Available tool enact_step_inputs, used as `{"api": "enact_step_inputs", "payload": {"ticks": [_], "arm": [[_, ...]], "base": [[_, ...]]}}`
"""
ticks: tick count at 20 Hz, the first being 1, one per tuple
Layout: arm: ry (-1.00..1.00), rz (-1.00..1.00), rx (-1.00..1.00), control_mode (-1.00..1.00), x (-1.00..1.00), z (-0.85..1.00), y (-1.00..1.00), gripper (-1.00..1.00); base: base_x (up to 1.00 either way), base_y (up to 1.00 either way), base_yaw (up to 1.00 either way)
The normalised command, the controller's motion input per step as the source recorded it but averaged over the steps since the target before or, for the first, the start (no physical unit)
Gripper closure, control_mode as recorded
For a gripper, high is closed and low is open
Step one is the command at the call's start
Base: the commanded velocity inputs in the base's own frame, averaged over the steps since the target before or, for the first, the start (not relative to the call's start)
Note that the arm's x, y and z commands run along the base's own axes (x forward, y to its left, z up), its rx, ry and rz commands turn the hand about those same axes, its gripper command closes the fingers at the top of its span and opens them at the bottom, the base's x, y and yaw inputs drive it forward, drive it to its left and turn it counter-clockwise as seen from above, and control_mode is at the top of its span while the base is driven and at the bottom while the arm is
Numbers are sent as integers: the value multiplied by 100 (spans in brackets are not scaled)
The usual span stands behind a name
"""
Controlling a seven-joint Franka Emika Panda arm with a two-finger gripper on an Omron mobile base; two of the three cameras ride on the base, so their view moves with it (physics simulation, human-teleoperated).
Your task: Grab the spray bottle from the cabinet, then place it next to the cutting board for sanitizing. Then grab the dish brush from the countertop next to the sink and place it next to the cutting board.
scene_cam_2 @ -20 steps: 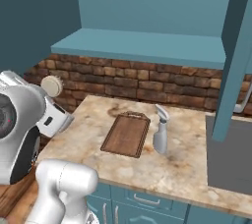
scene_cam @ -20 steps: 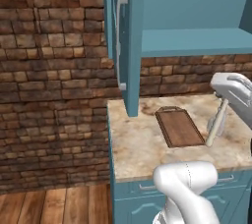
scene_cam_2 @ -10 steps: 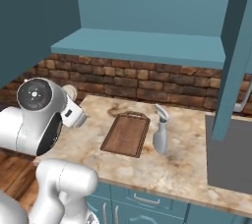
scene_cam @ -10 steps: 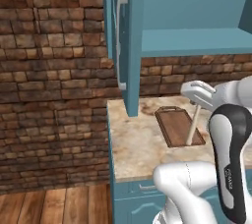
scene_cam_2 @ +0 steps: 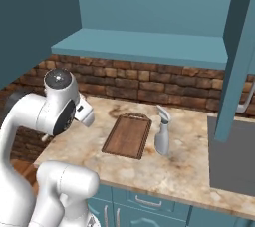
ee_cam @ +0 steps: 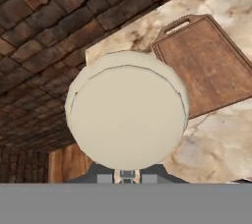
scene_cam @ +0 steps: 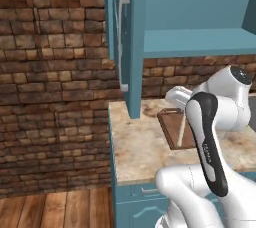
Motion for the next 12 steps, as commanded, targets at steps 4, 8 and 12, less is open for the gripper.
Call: {"api": "enact_step_inputs", "payload": {"ticks": [4, 8, 12], "arm": [[11, 7, -8, -100, 52, -71, 0, 100], [2, 6, -7, -100, 34, -58, 4, 100], [1, 3, -11, -100, 41, -57, 13, 100]], "base": [[0, 0, 0], [0, 0, 0], [0, 0, 0]]}}
